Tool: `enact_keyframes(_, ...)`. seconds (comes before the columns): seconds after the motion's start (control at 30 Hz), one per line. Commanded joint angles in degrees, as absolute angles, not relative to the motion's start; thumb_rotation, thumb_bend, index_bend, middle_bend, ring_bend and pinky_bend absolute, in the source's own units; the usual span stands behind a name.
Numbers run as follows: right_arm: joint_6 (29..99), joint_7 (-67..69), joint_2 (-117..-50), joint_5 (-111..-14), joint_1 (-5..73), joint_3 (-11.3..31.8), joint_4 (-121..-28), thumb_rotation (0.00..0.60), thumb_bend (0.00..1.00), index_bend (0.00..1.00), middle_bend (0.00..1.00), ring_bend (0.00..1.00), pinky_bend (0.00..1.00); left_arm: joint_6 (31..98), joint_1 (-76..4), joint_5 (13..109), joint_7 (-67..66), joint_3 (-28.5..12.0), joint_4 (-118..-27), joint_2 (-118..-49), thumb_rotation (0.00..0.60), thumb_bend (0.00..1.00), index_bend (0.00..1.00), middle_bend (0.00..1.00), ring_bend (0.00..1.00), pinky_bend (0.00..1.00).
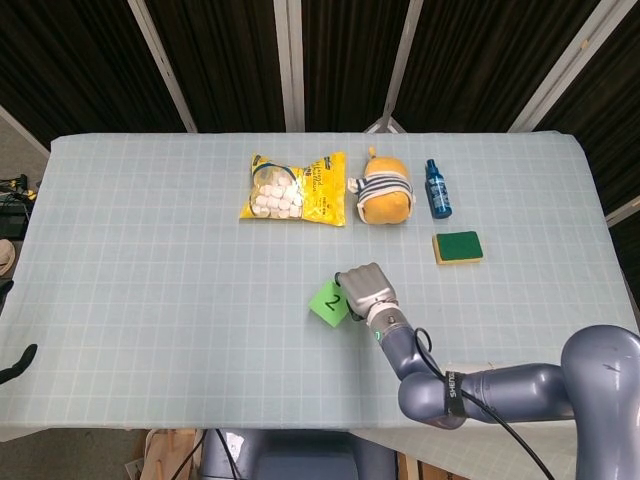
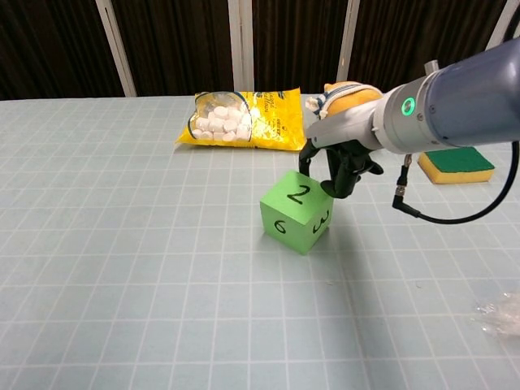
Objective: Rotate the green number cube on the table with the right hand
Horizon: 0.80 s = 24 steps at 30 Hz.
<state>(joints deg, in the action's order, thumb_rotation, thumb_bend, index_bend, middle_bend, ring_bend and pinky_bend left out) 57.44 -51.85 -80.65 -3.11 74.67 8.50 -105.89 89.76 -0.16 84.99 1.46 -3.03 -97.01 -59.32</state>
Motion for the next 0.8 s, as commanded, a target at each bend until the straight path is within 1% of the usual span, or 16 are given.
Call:
enact_keyframes(0.03, 58.6, -53.3, -82.0, -1.8, 76.4, 9.1, -105.8, 0.6, 0.64, 0.3, 0.88, 0.89, 0.74, 89.7, -0.1, 84.8, 1.8, -3.1, -97.0, -59.2, 0.6, 0.36, 0.02, 0.0, 0.0, 0.0)
enact_keyframes(0.43, 62.0, -56.5, -86.3, 1.1, 81.2, 11.4, -106.4, 0.6, 0.64, 0.3, 0.88, 0.89, 0.74, 89.4, -0.2, 84.6, 3.3, -3.2, -96.5, -58.7, 0.6, 0.36, 0.02, 0.0, 0.0, 0.0)
enact_keyframes(0.8, 64.8, -58.6, -88.0, 0.2, 83.0, 11.3, -110.4, 0.6, 0.64, 0.3, 0.88, 0.89, 0.74, 89.4, -0.3, 84.6, 3.3, -3.2, -96.5, -58.6, 0.6, 0.36, 0.02, 0.0, 0.0, 0.0)
